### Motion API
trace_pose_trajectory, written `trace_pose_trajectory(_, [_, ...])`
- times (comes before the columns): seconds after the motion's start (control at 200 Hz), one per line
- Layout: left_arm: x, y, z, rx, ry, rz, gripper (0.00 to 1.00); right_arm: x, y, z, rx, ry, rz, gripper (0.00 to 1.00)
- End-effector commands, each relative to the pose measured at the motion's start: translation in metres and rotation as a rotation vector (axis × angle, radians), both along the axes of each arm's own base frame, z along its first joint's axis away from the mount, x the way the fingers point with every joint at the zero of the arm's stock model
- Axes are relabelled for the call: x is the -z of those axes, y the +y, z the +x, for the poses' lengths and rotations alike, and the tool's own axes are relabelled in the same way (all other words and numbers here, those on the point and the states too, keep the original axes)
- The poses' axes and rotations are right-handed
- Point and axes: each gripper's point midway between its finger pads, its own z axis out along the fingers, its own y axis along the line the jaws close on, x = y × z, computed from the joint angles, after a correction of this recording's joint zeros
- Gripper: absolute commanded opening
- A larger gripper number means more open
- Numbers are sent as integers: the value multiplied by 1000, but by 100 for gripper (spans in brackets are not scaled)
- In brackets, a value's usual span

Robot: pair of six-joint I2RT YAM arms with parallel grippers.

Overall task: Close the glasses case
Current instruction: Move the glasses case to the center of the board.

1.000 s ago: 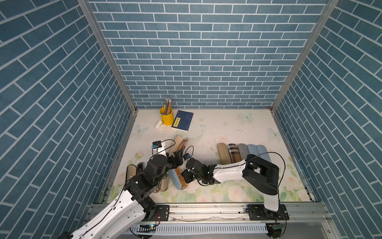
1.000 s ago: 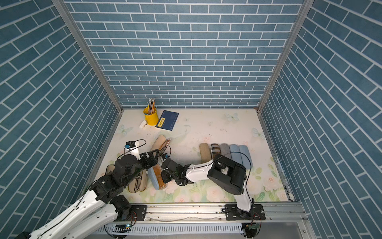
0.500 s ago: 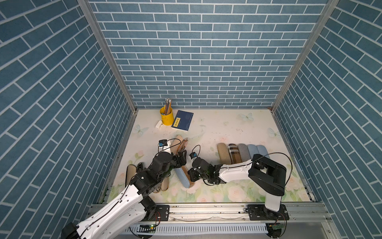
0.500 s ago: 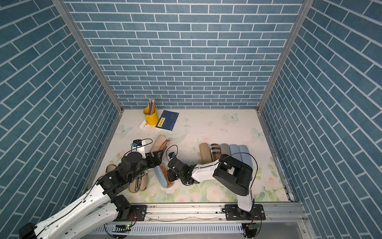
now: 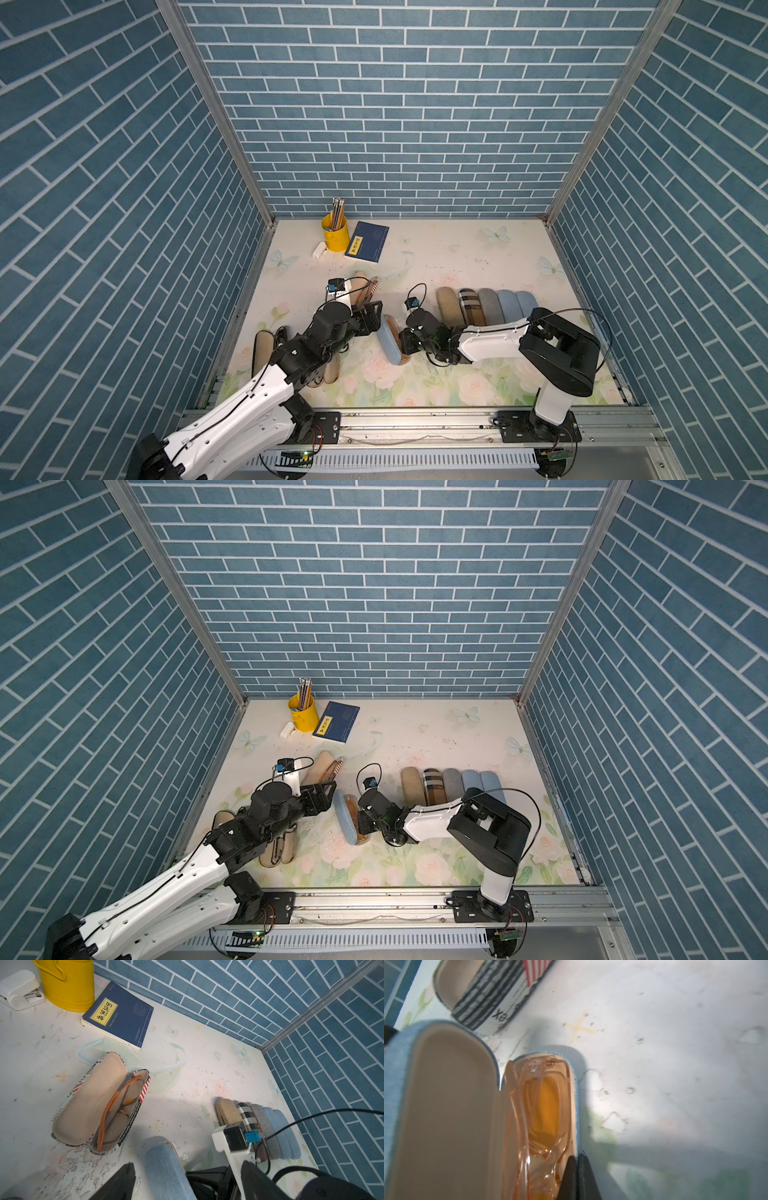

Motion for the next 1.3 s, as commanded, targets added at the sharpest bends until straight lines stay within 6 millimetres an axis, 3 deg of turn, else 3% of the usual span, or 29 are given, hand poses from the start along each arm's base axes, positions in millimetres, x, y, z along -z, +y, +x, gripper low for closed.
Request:
trace_pose_trajectory(0.0, [0,-7,0,26,-11,-18,84,-8,-13,13,58,-22,5,5])
trace_pose_trajectory(0.32, [-2,-17,0,58,-14,-40,82,-11,-35,42,130,-39,-2,4])
trace_pose_trajectory(0.345, [8,-16,-2,58,2,-29,82,-11,-37,44,137,-40,-2,4])
trace_pose_trajectory(0.6, [13,-20,-3,67,5,-37,81,-16,-50,64,180,-50,4,4])
trace_pose_trajectory(1.295, [28,-47,-6,125,36,-42,81,-20,-65,87,230,-61,6,4])
